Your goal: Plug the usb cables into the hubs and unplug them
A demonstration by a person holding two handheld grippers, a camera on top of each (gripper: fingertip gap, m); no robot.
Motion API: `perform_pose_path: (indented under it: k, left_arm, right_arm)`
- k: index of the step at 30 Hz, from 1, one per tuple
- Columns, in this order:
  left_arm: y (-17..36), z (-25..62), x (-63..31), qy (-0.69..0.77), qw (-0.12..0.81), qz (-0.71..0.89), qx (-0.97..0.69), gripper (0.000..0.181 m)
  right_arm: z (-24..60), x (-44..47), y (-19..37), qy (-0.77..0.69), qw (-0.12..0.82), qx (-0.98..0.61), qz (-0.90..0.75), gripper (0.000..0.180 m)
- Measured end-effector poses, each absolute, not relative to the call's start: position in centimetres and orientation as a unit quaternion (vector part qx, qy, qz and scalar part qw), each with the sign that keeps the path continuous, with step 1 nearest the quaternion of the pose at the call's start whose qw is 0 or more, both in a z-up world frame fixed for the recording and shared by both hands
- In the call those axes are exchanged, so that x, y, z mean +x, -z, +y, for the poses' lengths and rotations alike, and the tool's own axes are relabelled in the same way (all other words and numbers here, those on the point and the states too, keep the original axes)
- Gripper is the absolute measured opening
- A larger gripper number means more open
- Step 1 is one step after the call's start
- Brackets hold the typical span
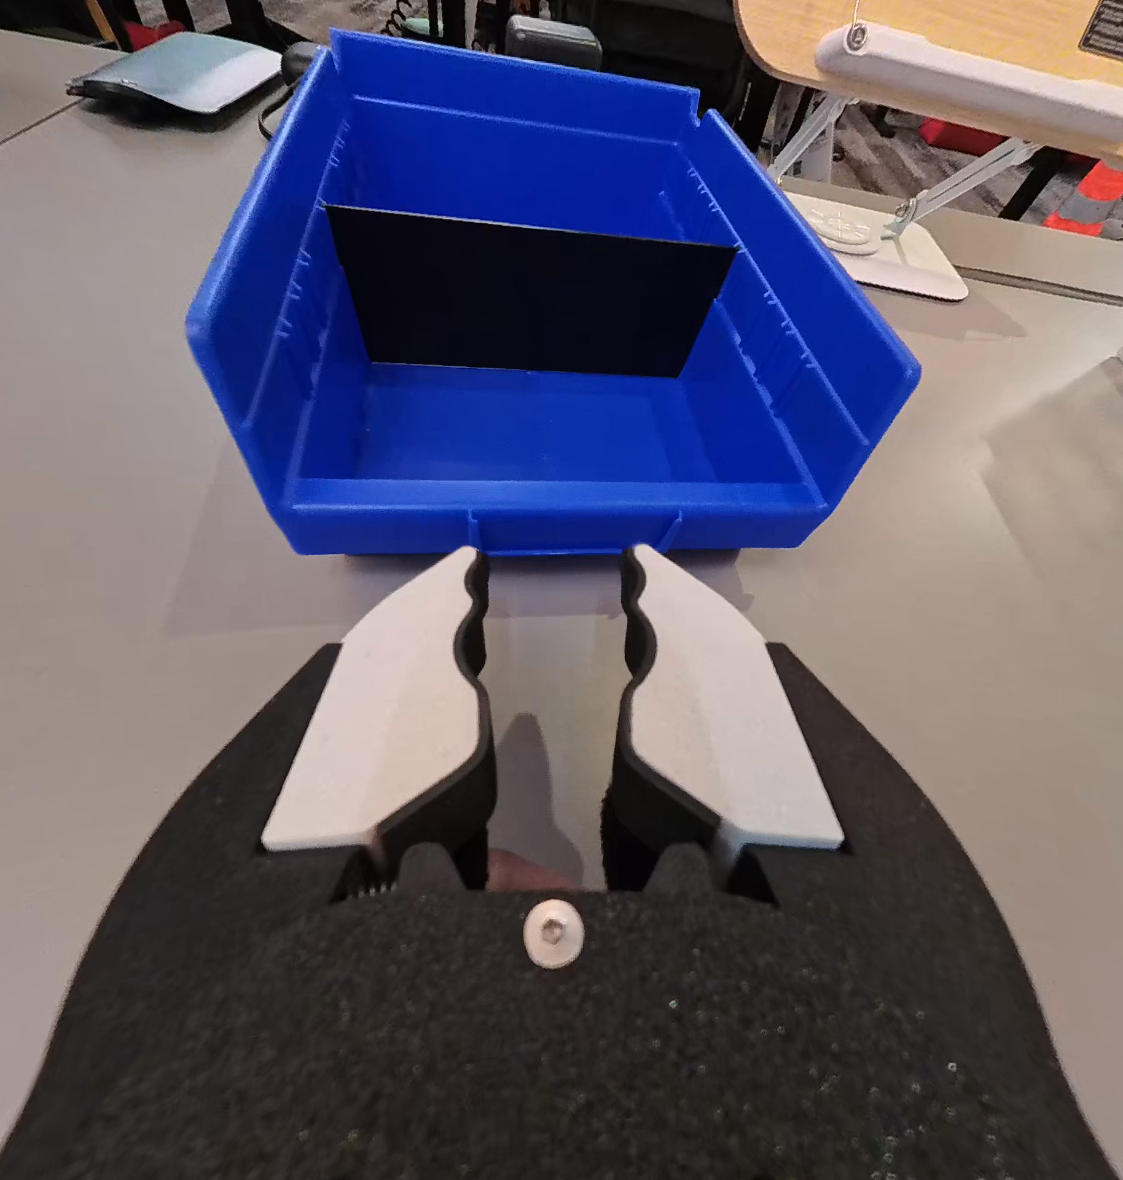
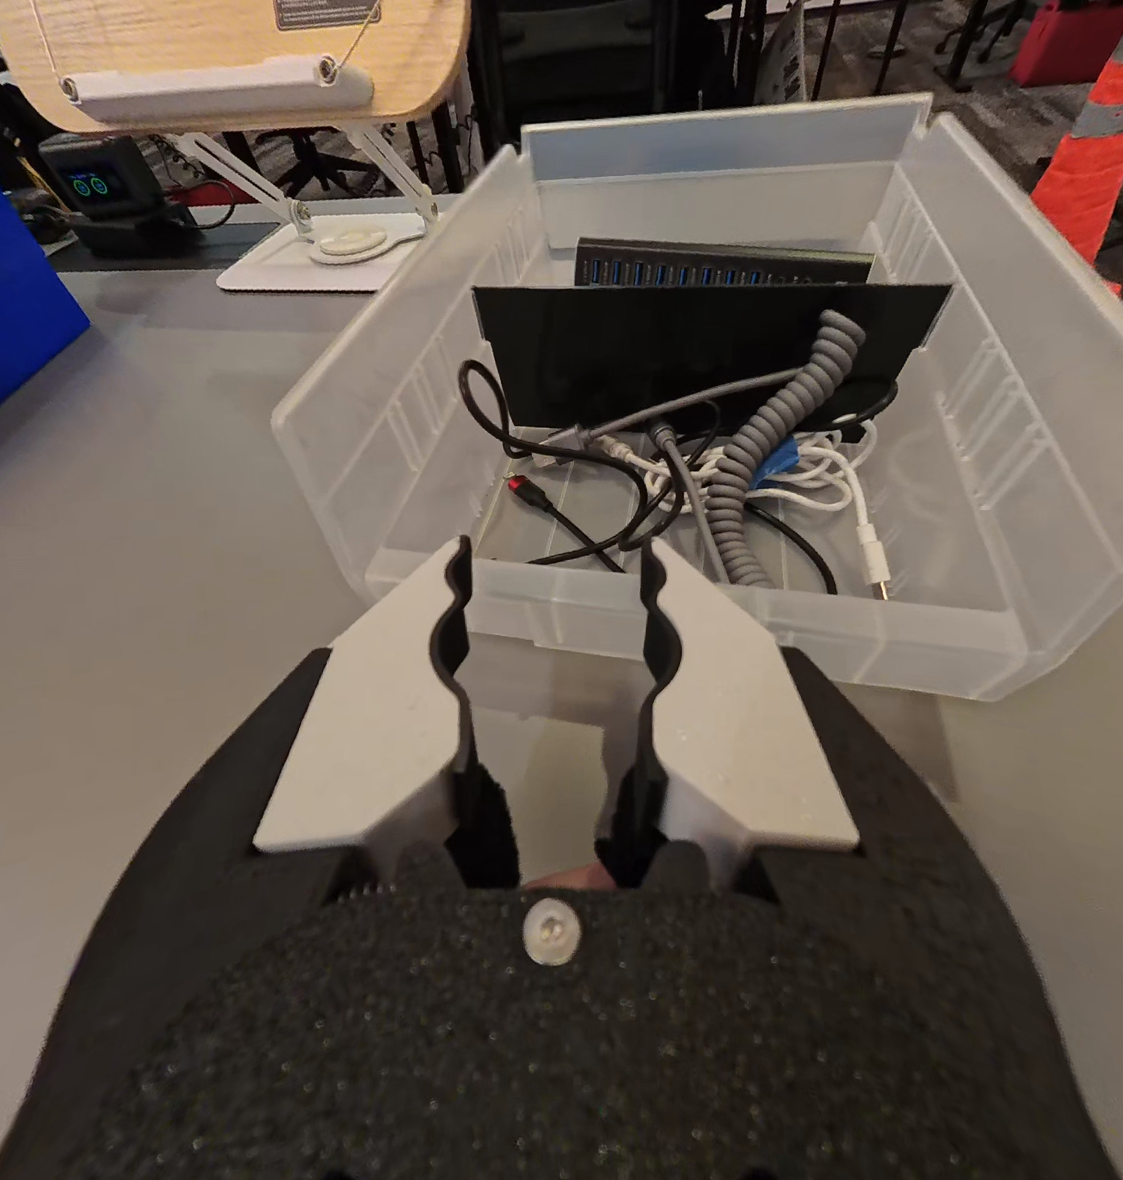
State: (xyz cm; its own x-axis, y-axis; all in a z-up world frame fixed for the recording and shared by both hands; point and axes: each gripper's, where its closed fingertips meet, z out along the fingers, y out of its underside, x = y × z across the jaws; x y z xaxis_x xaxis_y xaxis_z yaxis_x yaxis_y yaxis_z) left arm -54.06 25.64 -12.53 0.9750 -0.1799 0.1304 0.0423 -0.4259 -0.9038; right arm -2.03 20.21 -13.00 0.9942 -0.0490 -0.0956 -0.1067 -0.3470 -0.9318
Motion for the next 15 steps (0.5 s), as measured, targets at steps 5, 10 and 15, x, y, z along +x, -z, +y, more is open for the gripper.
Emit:
perform_pose_path:
  k: [5,10,15]
  left_arm:
    - [11.5,25.8,-53.4,0.062,0.569,0.075,-0.817,0.039]
    - [9.2,25.3,-50.4,0.053,0.623,0.125,-0.771,0.061]
    - [10.4,24.4,-46.8,0.108,0.596,0.179,-0.776,0.070]
  right_arm:
    - [20.5,-8.4,11.0,-0.063,0.608,-0.790,-0.047,0.055]
    - [24.7,-8.9,11.0,0.019,0.608,-0.794,0.009,0.065]
    - [25.3,-12.2,12.0,-0.014,0.593,-0.804,-0.047,0.080]
